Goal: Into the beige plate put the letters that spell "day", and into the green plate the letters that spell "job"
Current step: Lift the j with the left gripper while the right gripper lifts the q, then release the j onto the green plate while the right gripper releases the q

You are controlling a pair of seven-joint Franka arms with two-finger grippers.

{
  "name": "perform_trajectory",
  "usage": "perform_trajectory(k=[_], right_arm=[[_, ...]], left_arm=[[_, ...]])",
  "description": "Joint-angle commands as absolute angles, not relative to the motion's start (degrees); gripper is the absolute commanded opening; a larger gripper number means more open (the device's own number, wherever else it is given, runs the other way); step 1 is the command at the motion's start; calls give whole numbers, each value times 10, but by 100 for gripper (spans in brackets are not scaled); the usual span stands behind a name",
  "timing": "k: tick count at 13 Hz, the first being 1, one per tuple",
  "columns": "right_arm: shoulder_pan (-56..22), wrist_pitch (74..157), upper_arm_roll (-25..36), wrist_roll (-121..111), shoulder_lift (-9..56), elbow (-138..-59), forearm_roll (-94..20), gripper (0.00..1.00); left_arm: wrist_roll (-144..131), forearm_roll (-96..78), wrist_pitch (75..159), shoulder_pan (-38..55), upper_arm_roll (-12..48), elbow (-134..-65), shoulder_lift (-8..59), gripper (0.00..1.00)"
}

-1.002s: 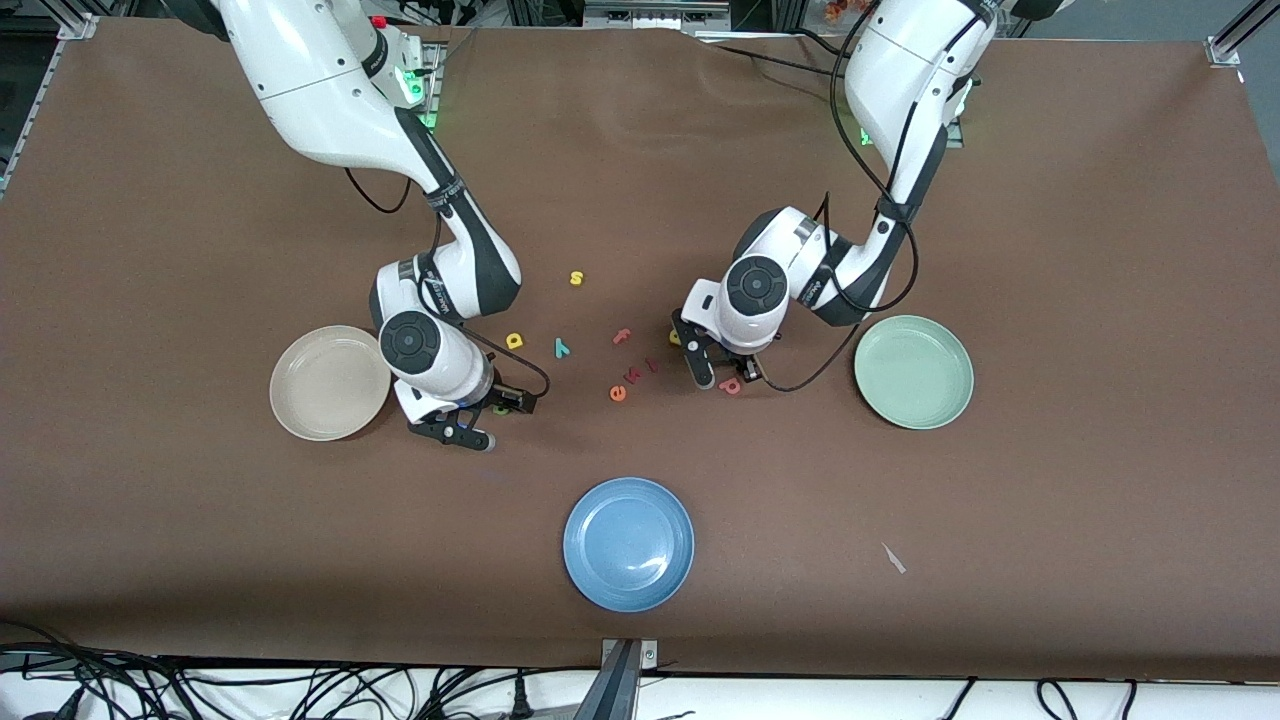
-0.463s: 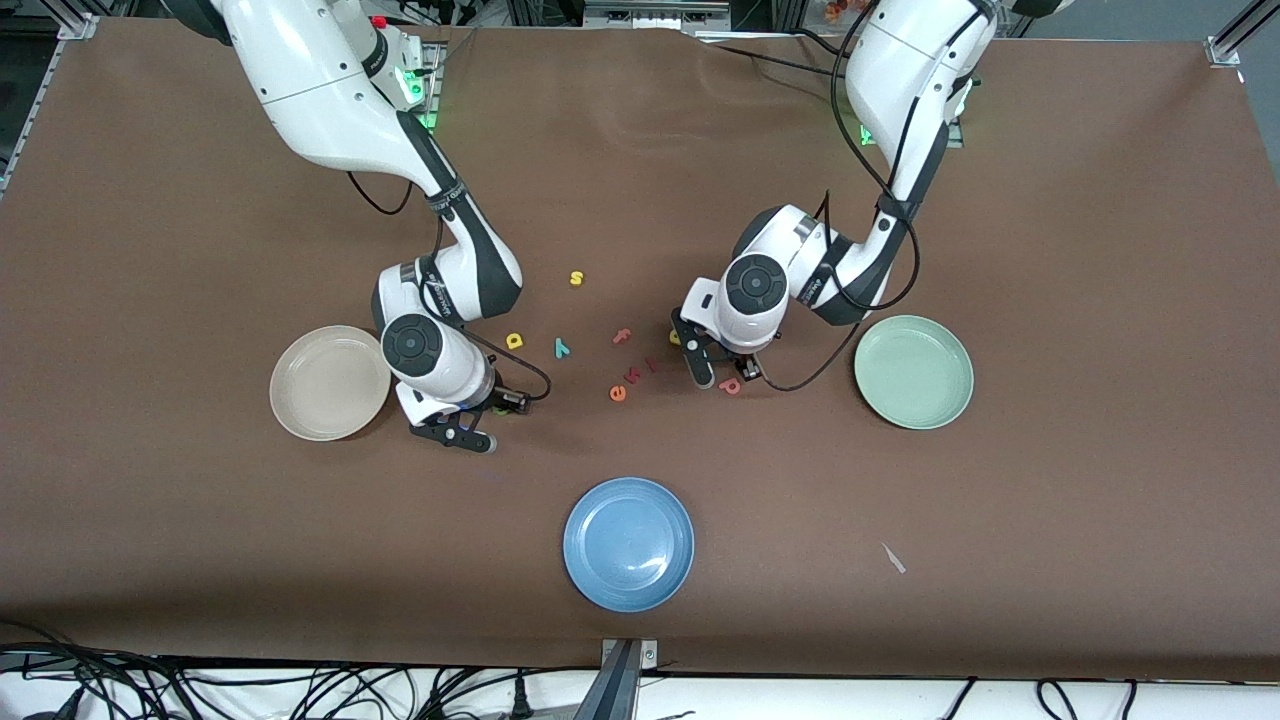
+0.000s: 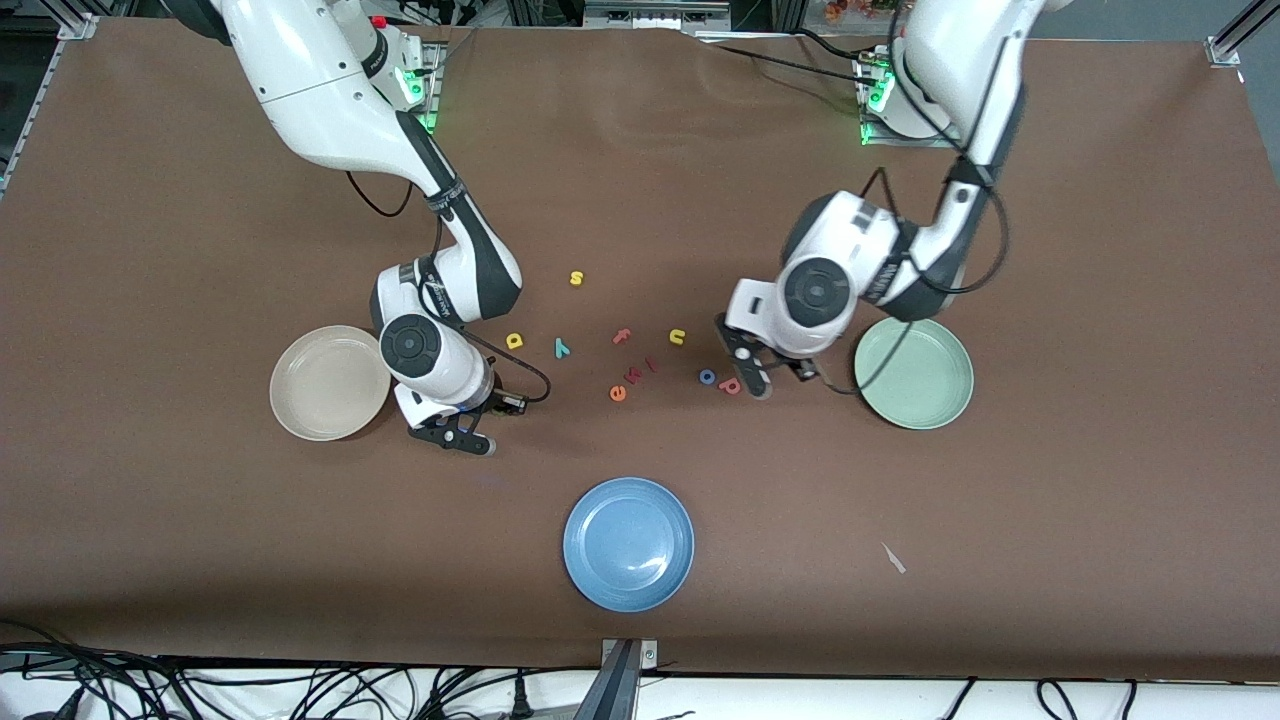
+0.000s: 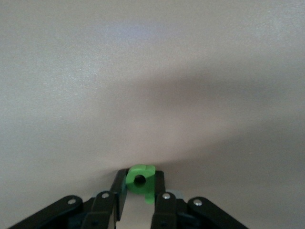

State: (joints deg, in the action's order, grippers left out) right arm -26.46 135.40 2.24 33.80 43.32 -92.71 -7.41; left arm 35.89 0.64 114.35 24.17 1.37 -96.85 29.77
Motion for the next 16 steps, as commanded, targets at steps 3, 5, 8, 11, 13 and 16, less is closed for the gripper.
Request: perform_trajectory(k=[3, 5, 8, 11, 13, 16], right_arm=[[-268, 1354, 21, 337, 451, -907, -69, 9], [-266, 1305, 24, 331, 446, -868, -67, 8], [-258, 1226, 46, 227, 410, -862, -55, 8], [-259, 1272, 79, 121, 349, -962, -55, 8], [-259, 1335, 92, 85, 323, -1036, -55, 8], [-258, 1387, 125, -2, 276, -1127, -55, 8]], left_arm=[[467, 18, 1118, 111, 21, -995, 275, 0], [503, 18, 1125, 71, 20, -1006, 292, 0], [533, 18, 1179, 34, 21, -1045, 309, 0], [533, 18, 1208, 25, 21, -1070, 316, 0], [533, 18, 1208, 32, 21, -1070, 316, 50], [533, 18, 1199, 26, 23, -1067, 307, 100]])
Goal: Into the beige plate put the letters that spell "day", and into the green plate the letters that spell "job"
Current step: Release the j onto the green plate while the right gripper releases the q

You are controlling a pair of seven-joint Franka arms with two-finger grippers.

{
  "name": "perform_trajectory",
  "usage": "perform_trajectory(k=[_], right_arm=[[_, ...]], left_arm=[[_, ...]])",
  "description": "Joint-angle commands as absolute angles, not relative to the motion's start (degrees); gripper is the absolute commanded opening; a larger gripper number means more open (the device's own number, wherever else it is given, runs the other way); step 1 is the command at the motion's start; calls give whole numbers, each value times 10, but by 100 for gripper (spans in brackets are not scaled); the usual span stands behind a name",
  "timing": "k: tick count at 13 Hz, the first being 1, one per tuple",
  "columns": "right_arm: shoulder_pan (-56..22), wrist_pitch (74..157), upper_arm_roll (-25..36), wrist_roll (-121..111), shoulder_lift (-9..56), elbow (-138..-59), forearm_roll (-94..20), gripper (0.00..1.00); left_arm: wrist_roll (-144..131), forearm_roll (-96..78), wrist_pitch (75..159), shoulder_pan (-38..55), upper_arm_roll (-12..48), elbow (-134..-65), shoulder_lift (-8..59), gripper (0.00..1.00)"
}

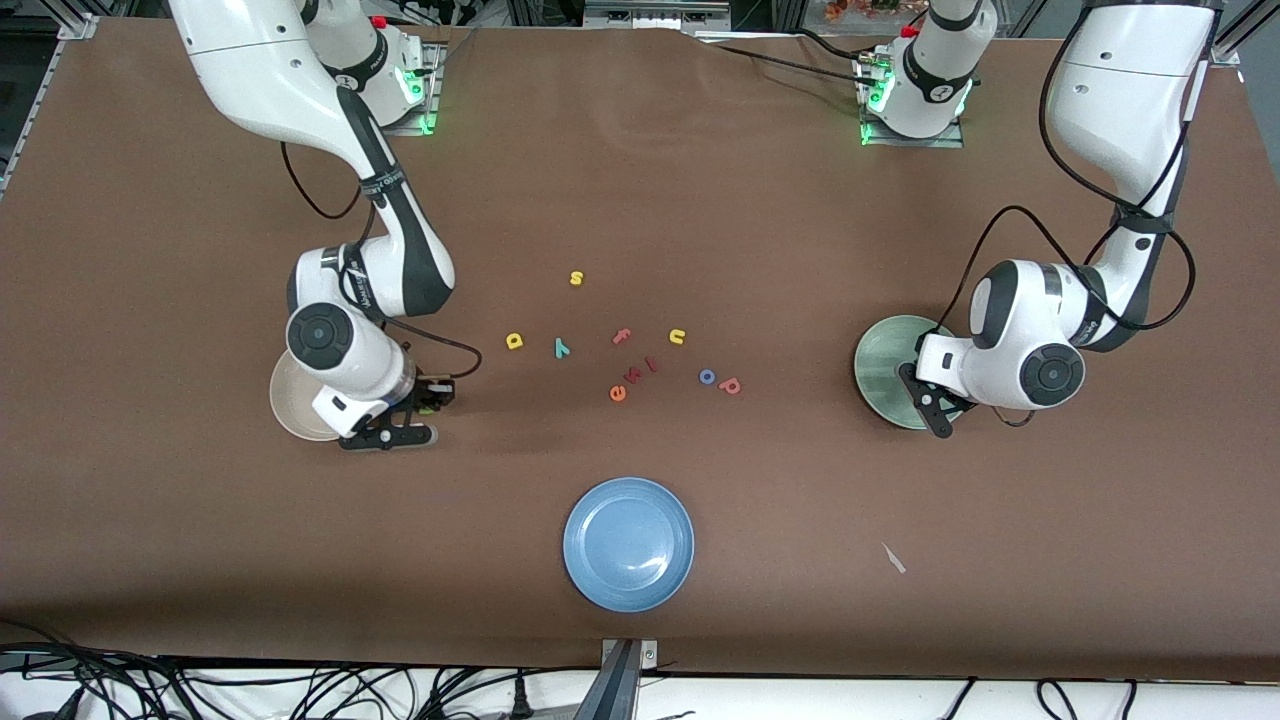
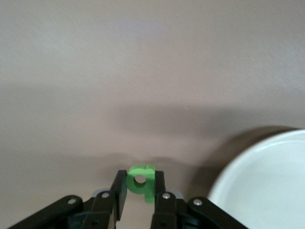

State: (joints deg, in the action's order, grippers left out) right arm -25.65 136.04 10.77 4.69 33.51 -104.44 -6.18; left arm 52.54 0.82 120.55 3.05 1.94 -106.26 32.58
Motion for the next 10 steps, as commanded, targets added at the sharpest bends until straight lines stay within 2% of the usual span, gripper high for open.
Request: perform_trajectory(k=[1, 3, 7, 8, 9, 10], right_arm=[[-258, 1384, 137, -27, 260, -1139, -56, 8], [-258, 1382, 164, -74, 242, -1162, -59, 8], [-244, 1384, 199, -143, 243, -1172, -64, 9], [-237, 1380, 199, -146, 246, -1172, -66, 32], [-235, 1375, 199, -142, 247, -1173, -67, 77], [-235, 1369, 199, -142, 246, -1172, -67, 100]], left_arm=[[527, 18, 1188, 27, 24, -1063, 297, 100], [515, 11, 1155, 35, 29, -1049, 273, 100], [396, -14, 1123, 36, 79, -1016, 258, 100], [381, -27, 1123, 39, 87, -1004, 259, 100], [378, -28, 1123, 44, 102, -988, 266, 100], [381, -23, 1123, 54, 108, -963, 285, 100]])
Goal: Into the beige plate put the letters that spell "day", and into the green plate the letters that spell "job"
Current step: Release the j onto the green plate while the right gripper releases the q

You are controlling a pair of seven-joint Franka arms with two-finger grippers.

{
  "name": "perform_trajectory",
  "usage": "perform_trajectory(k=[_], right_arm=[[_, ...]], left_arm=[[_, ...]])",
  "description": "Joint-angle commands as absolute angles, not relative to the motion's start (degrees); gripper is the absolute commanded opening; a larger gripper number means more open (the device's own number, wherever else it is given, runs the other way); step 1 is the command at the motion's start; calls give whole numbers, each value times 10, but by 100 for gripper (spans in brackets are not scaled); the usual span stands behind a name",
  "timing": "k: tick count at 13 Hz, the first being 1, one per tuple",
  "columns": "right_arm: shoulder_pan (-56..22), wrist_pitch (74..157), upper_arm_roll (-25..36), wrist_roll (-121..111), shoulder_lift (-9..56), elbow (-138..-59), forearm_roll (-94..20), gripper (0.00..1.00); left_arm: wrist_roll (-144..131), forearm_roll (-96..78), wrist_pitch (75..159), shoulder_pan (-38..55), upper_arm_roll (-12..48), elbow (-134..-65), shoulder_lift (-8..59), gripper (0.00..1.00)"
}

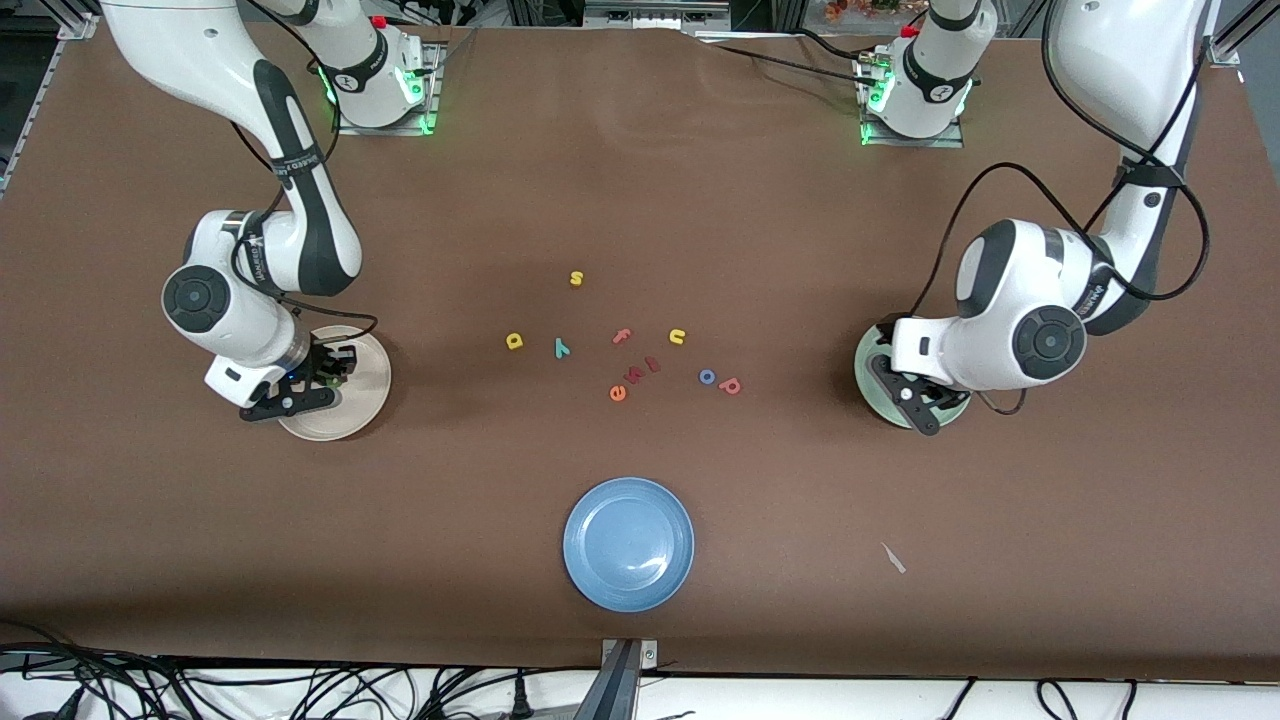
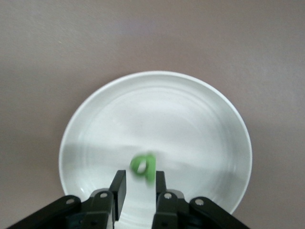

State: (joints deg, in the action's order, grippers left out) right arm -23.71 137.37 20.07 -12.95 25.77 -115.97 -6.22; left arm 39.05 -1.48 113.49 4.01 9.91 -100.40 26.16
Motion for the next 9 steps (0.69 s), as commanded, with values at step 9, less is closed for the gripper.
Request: perform_trajectory(k=[9], right_arm=[[-241, 1338, 105, 14, 224, -1169, -118, 100]], left_arm=[[366, -21, 1243, 186, 109, -861, 426, 92]])
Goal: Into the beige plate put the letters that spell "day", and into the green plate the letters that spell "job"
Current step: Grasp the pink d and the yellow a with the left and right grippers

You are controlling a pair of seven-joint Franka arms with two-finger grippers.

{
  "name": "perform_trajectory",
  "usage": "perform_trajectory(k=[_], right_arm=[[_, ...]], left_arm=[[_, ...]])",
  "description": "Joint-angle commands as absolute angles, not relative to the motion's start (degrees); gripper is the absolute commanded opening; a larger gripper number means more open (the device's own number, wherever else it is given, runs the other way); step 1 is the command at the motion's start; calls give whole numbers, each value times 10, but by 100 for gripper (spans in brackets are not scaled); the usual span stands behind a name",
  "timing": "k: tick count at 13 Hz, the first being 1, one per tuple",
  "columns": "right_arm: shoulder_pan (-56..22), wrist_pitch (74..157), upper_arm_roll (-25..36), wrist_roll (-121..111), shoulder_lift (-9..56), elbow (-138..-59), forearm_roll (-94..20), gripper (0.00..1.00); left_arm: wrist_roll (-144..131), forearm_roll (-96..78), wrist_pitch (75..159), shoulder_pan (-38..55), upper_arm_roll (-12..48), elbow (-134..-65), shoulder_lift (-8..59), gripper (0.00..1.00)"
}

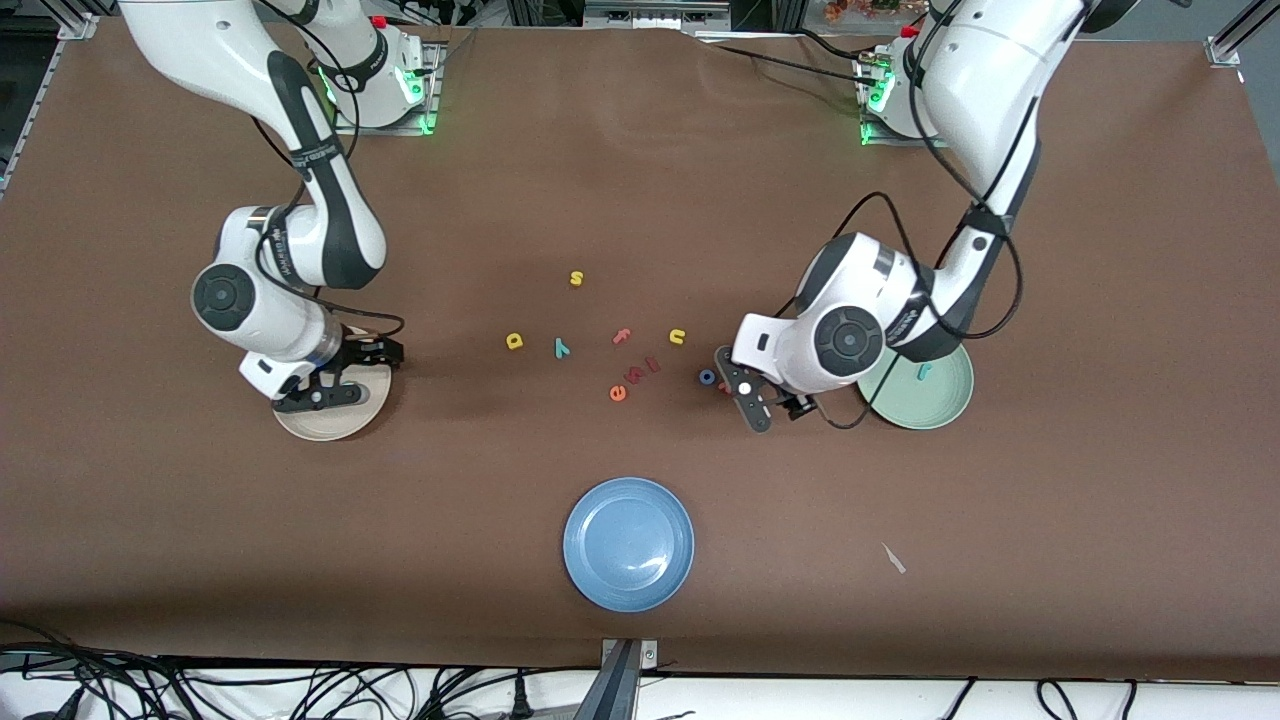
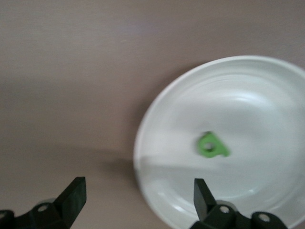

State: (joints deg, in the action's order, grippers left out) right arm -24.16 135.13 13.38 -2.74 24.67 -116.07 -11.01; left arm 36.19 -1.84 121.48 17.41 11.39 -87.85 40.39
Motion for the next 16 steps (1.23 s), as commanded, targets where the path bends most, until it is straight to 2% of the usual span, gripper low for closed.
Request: perform_trajectory(k=[1, 3, 4, 8, 11, 15, 16], right_arm=[[-242, 1338, 86, 47, 222, -1168, -116, 100], [-243, 1344, 57, 82, 222, -1168, -116, 100], [-251, 1347, 45, 113, 222, -1168, -115, 100], [-314, 1401, 44, 193, 229, -1184, -111, 100], [-340, 1509, 44, 185, 238, -1232, -107, 100], [-351, 1505, 44, 118, 261, -1226, -86, 100], [-351, 1497, 44, 104, 261, -1225, -86, 100]], left_arm=[[366, -20, 1252, 196, 108, -866, 428, 88], [365, -28, 1273, 197, 109, -874, 433, 66], [365, -28, 1291, 197, 109, -889, 433, 64], [359, -19, 1307, 208, 107, -903, 439, 64], [357, -19, 1307, 214, 107, -909, 440, 64], [358, -19, 1343, 216, 106, -935, 440, 61], [358, -19, 1346, 219, 106, -935, 440, 56]])
